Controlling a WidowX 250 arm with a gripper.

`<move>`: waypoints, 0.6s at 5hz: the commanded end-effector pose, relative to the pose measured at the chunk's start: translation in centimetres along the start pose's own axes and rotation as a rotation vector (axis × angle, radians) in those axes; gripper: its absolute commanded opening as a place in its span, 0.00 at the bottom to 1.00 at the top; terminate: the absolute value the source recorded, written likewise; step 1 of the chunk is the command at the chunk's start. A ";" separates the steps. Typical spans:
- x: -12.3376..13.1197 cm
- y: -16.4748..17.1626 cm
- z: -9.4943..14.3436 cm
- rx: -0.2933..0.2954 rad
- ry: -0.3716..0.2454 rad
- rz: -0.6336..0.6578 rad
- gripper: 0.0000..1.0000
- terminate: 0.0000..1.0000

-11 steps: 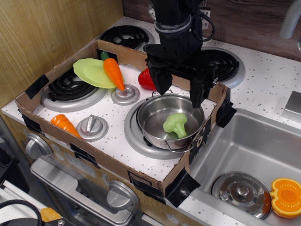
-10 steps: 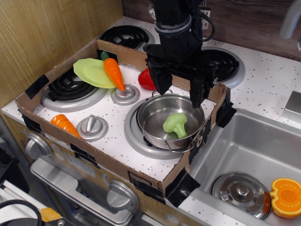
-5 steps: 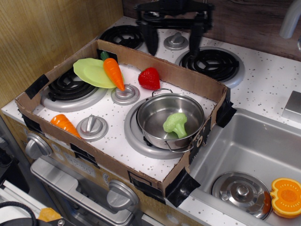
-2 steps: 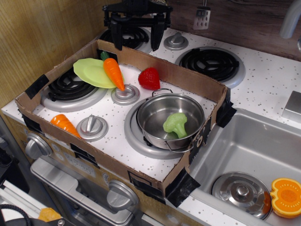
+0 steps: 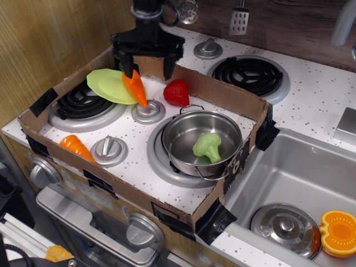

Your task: Take carrot off plate

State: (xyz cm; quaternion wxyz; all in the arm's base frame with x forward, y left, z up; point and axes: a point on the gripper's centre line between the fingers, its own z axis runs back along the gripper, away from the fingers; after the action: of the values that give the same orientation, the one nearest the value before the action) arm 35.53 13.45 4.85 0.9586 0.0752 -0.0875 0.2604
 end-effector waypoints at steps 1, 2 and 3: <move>4.0 1.5 1.4 0.061 -0.077 -0.057 1.00 0.00; 4.9 1.3 0.6 0.068 -0.087 -0.077 1.00 0.00; 4.8 1.2 -0.6 0.057 -0.085 -0.098 1.00 0.00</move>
State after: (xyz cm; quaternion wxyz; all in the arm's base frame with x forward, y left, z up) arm 38.60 16.50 3.33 0.9662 0.1156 -0.0896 0.2122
